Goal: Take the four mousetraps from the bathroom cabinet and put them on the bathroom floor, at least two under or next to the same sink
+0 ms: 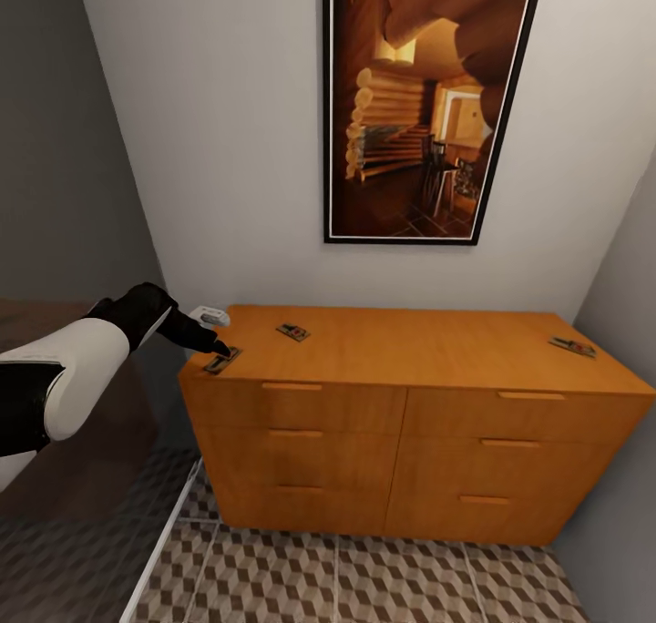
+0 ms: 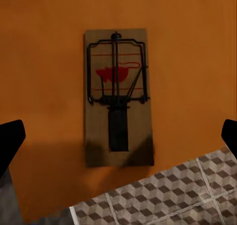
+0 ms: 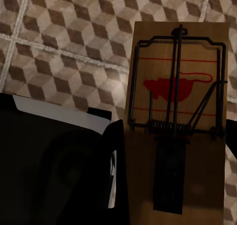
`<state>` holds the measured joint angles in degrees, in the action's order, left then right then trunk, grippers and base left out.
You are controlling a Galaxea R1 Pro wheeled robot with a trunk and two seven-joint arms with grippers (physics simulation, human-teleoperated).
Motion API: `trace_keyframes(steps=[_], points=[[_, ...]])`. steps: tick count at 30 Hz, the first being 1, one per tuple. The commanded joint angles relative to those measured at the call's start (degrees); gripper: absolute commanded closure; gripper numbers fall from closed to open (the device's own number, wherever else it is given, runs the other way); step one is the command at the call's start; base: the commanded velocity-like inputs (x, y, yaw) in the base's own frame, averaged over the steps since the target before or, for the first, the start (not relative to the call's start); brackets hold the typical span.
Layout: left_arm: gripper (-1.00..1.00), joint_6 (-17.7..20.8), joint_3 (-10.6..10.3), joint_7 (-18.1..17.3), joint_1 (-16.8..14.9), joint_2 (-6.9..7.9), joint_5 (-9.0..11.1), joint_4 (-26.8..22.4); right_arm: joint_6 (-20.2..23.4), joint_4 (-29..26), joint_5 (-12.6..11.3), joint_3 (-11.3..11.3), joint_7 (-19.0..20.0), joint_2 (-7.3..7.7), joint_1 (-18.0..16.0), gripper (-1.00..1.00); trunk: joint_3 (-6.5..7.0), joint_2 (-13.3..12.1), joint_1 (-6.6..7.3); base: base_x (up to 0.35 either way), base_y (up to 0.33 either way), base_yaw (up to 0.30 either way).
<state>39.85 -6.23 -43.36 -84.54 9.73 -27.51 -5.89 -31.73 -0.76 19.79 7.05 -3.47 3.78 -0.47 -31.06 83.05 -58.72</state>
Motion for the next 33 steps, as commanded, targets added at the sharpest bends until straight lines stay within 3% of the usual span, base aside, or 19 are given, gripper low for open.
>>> trace_keyframes(steps=[1, 33], points=[[-1.00, 0.31, -0.45, -0.32, -0.02, 0.03, 0.18, -0.14, -0.18, 0.06, 0.60, 0.42, -0.22, 0.00, -0.04, 1.00, -0.14, 0.03, -0.01, 0.112, 0.000, 0.000], [-1.00, 0.31, -0.45, -0.32, 0.23, 0.03, 0.18, -0.10, -0.18, 0.06, 0.60, 0.42, -0.13, 0.07, -0.03, 1.00, -0.89, 0.03, -0.01, 0.018, 0.000, 0.000]])
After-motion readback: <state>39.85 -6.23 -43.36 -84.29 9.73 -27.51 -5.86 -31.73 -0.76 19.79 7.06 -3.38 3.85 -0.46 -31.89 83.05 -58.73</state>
